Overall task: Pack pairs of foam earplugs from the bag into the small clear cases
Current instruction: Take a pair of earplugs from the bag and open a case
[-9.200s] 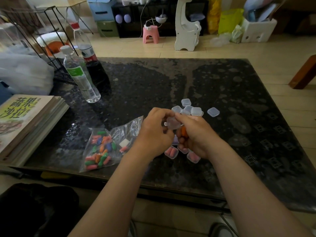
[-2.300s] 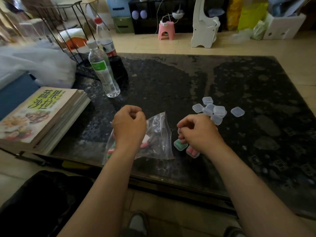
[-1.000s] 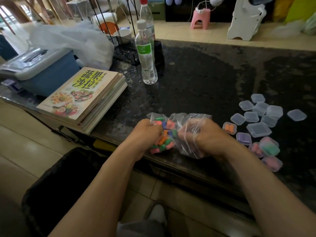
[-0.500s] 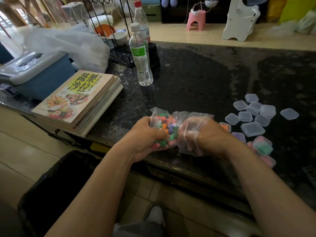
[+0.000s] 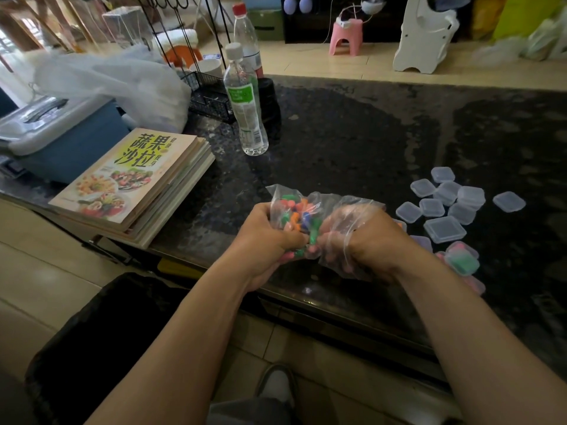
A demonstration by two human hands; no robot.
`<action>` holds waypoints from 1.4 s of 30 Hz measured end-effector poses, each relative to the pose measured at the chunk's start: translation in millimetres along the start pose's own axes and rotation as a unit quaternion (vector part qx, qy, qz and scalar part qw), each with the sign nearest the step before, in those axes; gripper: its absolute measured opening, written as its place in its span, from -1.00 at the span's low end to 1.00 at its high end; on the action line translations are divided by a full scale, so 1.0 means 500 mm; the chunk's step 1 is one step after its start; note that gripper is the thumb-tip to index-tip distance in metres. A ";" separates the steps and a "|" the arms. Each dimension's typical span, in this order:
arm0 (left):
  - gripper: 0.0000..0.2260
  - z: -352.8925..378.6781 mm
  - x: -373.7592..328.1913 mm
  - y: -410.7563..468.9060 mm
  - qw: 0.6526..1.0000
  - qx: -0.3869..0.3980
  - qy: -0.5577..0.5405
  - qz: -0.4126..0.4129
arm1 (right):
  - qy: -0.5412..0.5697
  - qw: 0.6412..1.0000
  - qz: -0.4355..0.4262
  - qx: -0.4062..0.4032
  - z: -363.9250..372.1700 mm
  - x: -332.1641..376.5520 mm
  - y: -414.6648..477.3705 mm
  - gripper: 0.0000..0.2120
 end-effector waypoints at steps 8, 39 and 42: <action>-0.51 0.003 0.000 0.001 1.000 -0.019 -0.013 -0.013 | 0.020 0.998 0.004 -0.064 -0.021 -0.001 0.001 -0.83; -0.82 0.239 -0.017 -0.018 0.915 -0.004 0.318 0.250 | 0.106 0.967 -0.025 -0.232 -0.161 -0.042 -0.099 -0.88; -0.78 0.273 -0.008 -0.015 0.929 0.003 0.287 0.235 | 0.118 0.963 -0.032 -0.238 -0.194 -0.052 -0.123 -0.89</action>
Point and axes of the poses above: each hand's wrist, its own y-axis towards the middle knuckle, its own z-axis out of the palm, x = y × z, the point moved 3 cm from there along y, towards the middle knuckle, and after that the axes turned 3 degrees about z, right-handed, at the moved point
